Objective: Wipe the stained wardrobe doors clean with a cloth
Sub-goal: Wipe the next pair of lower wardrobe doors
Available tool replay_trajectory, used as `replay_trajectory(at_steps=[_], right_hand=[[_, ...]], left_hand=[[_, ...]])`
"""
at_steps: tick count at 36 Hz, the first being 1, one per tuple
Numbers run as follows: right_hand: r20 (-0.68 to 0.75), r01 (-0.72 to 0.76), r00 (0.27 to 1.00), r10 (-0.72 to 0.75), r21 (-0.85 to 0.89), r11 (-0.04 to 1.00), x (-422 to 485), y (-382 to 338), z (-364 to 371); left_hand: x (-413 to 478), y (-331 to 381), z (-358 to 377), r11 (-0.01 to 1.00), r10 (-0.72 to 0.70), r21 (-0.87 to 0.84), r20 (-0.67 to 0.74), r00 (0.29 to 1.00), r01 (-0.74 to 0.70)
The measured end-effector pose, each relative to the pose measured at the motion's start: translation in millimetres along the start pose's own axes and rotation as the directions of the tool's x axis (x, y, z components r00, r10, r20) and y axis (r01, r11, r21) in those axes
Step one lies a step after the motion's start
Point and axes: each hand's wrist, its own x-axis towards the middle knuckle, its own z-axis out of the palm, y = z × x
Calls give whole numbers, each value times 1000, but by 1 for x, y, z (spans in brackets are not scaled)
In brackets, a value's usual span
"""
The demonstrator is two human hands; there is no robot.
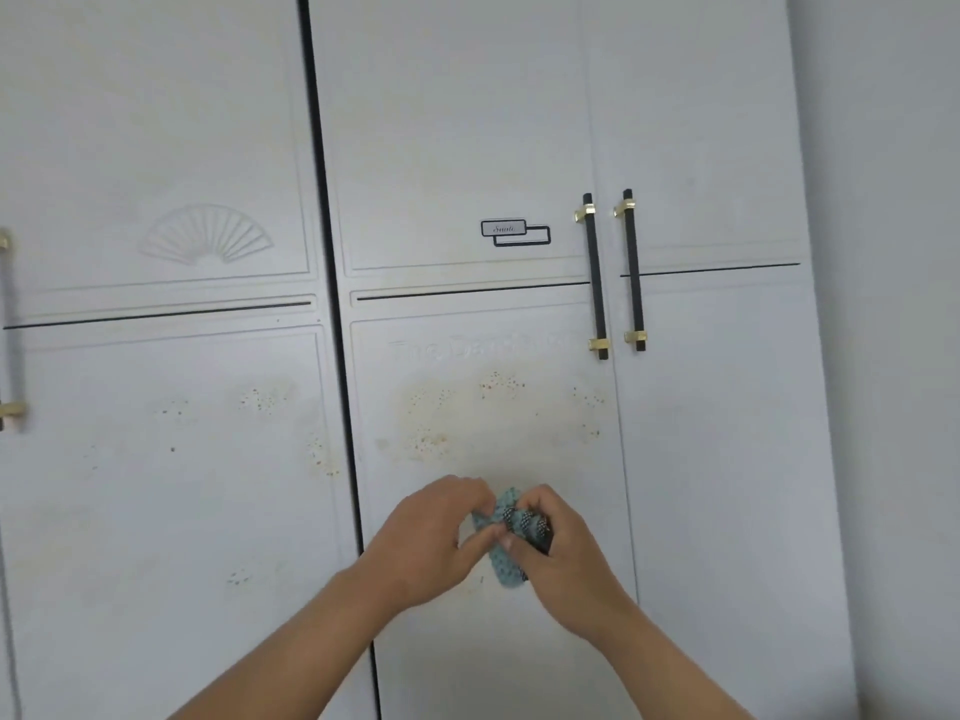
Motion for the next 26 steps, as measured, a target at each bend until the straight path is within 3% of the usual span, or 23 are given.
replay_trajectory(at_steps=[3,5,7,10,14,21,23,26], right_hand=[[-78,22,996,-32,-121,992,20,14,-17],[-266,-5,963,-48,-192,981,44,26,-41],[-474,-34,878,-67,-202,979,69,36,-69],[-631,-70,769,-105,-245,967,114,55,-106],[-647,-46,734,-206,-351,935,157,66,-125],[-781,-84,564,-267,-376,923,194,82,-120],[-787,-100,545,-290,-405,909,197,87,-109],[-736,-91,575,-358,-492,866,191,95,-82]], left_hand=[[13,-20,-3,944,246,217,36,969,-247],[36,-45,-10,855,383,344,84,920,-388],[67,-74,-27,793,451,429,68,890,-434],[128,-123,-55,731,484,556,-15,875,-395],[173,-166,-91,728,419,646,-154,895,-230],[163,-192,-104,648,468,734,-171,867,-204],[158,-194,-102,648,465,743,-210,860,-169],[156,-196,-96,654,463,743,-247,851,-140]])
